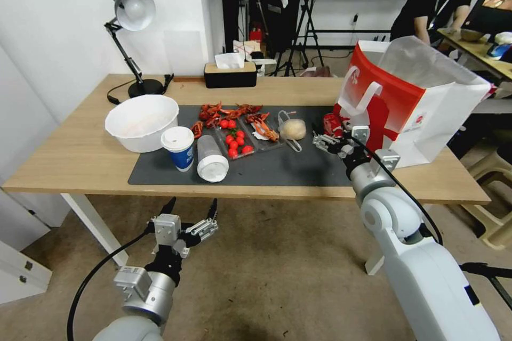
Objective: Pick up the trash from the table and place it into the takeout bag.
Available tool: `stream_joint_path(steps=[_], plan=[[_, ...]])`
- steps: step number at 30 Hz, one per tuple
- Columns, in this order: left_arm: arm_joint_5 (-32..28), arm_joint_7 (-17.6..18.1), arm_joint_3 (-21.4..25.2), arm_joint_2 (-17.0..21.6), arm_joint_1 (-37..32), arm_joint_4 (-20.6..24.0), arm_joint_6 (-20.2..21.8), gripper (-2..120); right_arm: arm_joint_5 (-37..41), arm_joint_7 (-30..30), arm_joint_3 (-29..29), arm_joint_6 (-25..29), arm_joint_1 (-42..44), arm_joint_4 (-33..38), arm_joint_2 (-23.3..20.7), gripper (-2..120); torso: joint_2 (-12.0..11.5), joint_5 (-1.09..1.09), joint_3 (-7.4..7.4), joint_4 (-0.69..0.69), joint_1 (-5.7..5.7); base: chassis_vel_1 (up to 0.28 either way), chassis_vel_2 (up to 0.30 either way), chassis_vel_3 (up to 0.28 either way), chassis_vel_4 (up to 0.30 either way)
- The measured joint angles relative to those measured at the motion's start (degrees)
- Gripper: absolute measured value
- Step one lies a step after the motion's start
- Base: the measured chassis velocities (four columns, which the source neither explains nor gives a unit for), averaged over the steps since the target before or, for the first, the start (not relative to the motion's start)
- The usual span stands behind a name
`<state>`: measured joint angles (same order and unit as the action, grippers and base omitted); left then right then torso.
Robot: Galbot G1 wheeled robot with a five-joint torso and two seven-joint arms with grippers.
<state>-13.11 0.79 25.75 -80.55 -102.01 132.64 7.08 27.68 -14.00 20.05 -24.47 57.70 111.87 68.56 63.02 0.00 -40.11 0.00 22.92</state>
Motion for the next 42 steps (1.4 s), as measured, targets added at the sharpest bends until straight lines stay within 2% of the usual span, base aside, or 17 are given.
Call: stream_joint_path(steps=[2,7,18,28,35,37,39,41,42], plan=[[0.1,0.0,-0.1,-0.1,0.0,0.0,-0.1,100,0.3,-5.2,-0.6,-3.1,-1.3,-0.6,0.4,100,0.0,0.00,0.00,0.00,0.00,0.000,0.000,0.000,0.000],[0.1,-0.1,-0.1,-0.1,-0.1,-0.5,-0.6,100,1.4,-10.7,-1.8,-5.3,-3.5,-3.6,1.0,100,0.0,0.00,0.00,0.00,0.00,0.000,0.000,0.000,0.000],[0.1,-0.1,-0.1,-0.1,0.0,-1.1,-1.0,100,2.2,-12.7,-3.9,-6.0,-6.9,-9.4,2.4,100,0.0,0.00,0.00,0.00,0.00,0.000,0.000,0.000,0.000],[0.0,0.0,0.0,-0.2,-0.1,-1.3,-1.4,100,3.3,-17.2,-5.1,-7.4,-9.2,-13.2,5.8,100,0.0,0.00,0.00,0.00,0.00,0.000,0.000,0.000,0.000],[0.0,0.0,0.0,-0.1,-0.2,-1.3,-1.5,100,4.8,-18.8,-5.0,-8.0,-9.3,-13.5,6.2,85,0.0,0.00,0.00,0.00,0.00,0.000,0.000,0.000,0.000],[0.0,0.1,-0.1,-0.1,-0.3,-1.3,-1.5,100,5.3,-19.1,-4.9,-8.1,-9.3,-13.5,6.2,76,0.0,0.00,0.00,0.00,0.00,0.000,0.000,0.000,0.000],[0.0,0.1,-0.1,-0.1,-0.3,-1.3,-1.5,100,5.4,-19.1,-4.9,-8.1,-9.3,-13.5,6.2,73,0.0,0.00,0.00,0.00,0.00,0.000,0.000,0.000,0.000],[0.0,0.1,-0.1,-0.1,-0.3,-1.2,-1.5,100,6.0,-19.5,-4.7,-8.3,-9.3,-13.5,6.1,62,0.0,0.00,0.00,0.00,0.00,0.000,0.000,0.000,0.000],[0.0,0.1,-0.1,-0.1,-0.3,-1.2,-1.5,100,6.0,-19.5,-4.7,-8.3,-9.3,-13.5,6.1,62,0.0,0.00,0.00,0.00,0.00,0.000,0.000,0.000,0.000]])
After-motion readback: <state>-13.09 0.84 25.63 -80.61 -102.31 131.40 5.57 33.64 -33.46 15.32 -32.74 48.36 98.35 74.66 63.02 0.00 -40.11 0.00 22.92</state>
